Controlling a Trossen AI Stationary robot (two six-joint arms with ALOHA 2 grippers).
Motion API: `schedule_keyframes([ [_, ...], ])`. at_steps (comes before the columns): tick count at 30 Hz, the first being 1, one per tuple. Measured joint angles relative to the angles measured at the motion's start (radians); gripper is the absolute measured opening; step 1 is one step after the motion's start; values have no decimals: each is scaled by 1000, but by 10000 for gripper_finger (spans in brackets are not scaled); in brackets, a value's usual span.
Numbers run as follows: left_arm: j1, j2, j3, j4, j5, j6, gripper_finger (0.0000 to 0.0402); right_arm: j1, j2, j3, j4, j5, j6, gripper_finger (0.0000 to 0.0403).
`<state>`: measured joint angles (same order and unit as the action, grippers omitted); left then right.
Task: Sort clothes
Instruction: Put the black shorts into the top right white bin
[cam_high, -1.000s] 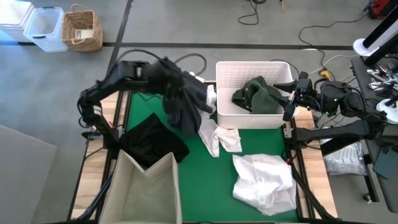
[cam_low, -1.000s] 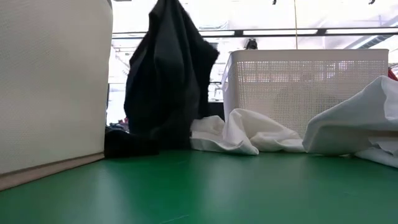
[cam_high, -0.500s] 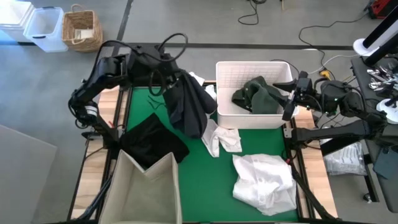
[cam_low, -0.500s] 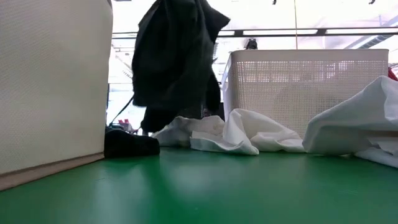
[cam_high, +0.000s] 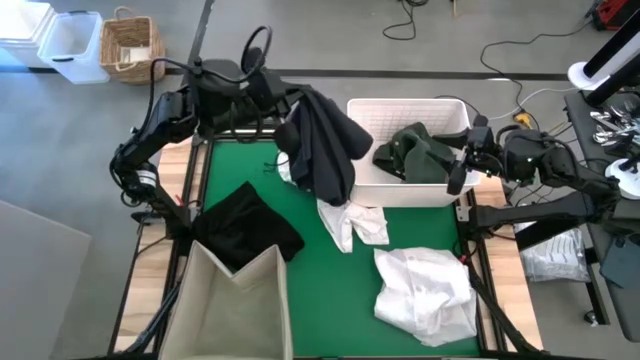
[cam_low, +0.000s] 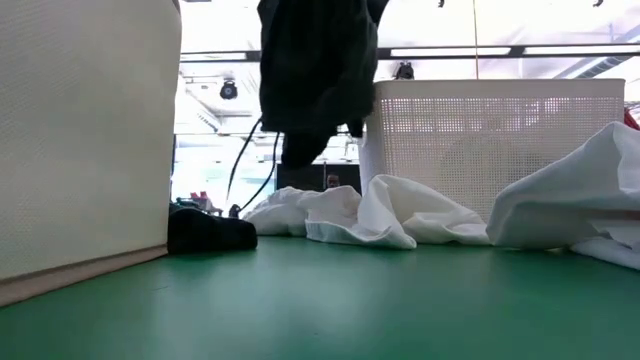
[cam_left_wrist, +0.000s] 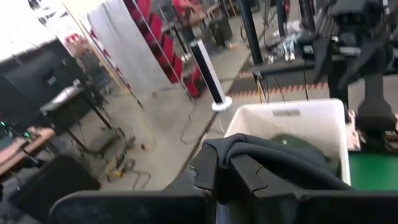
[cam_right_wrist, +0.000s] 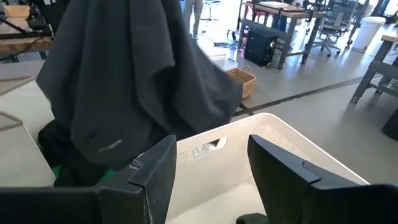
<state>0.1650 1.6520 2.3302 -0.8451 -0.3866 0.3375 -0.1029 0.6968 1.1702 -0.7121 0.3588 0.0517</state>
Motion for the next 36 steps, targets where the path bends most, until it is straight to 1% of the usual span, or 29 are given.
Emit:
schedule_keyframes([
  [12, 0, 12, 0, 295, 2, 133, 0, 0, 5, 0, 13, 0, -11, 192],
  [21, 0, 27, -1, 456, 11, 150, 0, 0, -11, 0, 14, 0, -37, 192],
  [28, 0, 69, 0, 589, 40, 169, 0, 0, -36, 0, 14, 0, -49, 192],
  [36, 12, 156, -1, 758, 65, 194, 0, 0, -92, 0, 11, 0, -66, 192],
])
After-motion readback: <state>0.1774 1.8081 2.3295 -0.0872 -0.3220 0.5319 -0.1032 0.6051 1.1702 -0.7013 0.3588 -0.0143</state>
